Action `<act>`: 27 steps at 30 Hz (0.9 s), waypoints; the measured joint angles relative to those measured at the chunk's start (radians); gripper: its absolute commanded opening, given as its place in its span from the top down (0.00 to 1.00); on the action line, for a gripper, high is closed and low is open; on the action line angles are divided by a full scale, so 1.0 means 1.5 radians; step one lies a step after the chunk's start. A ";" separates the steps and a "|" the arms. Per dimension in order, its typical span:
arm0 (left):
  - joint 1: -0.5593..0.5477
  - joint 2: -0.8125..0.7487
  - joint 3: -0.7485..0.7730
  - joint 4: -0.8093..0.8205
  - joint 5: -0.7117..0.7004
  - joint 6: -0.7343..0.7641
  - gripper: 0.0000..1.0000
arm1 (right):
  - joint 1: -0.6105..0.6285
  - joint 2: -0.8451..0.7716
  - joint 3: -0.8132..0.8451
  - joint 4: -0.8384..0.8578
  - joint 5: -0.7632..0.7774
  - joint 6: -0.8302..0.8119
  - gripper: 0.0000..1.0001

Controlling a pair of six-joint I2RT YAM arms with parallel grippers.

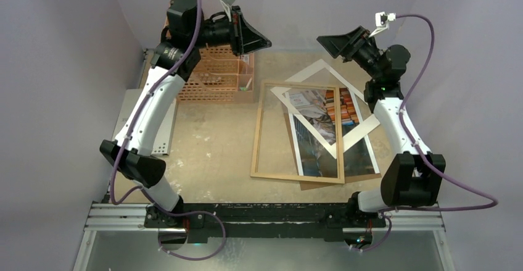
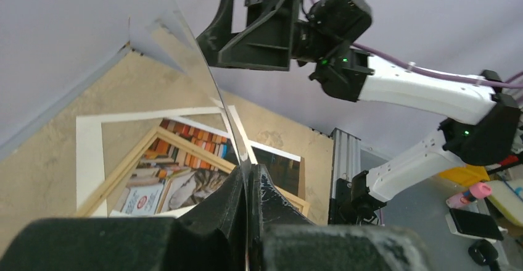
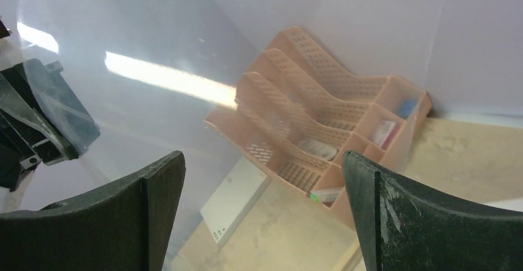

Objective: Put the photo into the frame
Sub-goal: Adjust the photo frame item.

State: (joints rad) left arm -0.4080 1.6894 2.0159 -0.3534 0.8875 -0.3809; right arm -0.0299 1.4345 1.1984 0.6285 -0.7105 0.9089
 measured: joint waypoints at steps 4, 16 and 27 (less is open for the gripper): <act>0.000 -0.031 0.002 0.031 0.028 0.005 1.00 | -0.001 -0.002 -0.004 0.076 -0.012 0.036 0.01; 0.000 -0.057 0.005 0.105 0.053 -0.001 1.00 | -0.001 -0.013 -0.063 0.213 -0.011 0.130 0.01; 0.040 -0.057 0.012 0.106 0.009 -0.019 1.00 | -0.066 -0.012 -0.129 0.485 -0.083 0.283 0.40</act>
State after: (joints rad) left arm -0.3481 1.6039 2.0342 -0.1944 0.9005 -0.4099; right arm -0.1295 1.4158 1.0042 1.3563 -0.8352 1.3338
